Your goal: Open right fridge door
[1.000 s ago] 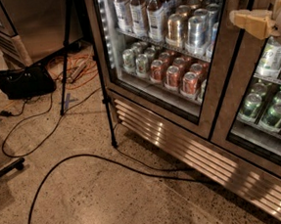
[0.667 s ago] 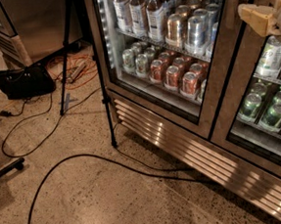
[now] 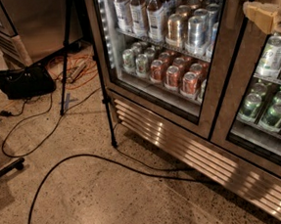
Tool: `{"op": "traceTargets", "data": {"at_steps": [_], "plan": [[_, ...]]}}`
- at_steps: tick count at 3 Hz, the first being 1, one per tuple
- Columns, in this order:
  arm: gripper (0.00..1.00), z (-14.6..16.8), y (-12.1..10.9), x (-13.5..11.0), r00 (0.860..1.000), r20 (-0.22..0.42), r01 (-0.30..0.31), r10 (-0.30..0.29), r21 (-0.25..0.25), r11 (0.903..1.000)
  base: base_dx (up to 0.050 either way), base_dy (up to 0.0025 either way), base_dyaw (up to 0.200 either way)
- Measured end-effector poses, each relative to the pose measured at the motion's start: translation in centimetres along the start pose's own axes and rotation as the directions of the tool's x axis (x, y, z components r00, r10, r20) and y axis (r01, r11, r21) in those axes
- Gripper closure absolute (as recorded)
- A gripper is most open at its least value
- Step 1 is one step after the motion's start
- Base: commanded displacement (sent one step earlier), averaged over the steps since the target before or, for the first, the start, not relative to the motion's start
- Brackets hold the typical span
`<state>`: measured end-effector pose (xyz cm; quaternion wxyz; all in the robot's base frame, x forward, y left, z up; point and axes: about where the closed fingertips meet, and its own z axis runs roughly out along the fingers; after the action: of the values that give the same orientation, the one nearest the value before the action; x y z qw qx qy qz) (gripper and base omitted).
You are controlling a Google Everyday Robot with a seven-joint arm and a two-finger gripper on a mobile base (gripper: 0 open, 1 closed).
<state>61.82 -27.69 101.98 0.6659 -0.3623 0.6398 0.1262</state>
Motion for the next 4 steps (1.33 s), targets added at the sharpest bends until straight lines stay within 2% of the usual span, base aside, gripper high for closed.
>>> {"op": "traceTargets", "data": {"at_steps": [4], "plan": [[1.0, -1.0, -3.1, 0.2, 1.0, 0.0, 0.0, 0.0, 0.0, 1.0, 0.0, 0.0, 0.0]]}}
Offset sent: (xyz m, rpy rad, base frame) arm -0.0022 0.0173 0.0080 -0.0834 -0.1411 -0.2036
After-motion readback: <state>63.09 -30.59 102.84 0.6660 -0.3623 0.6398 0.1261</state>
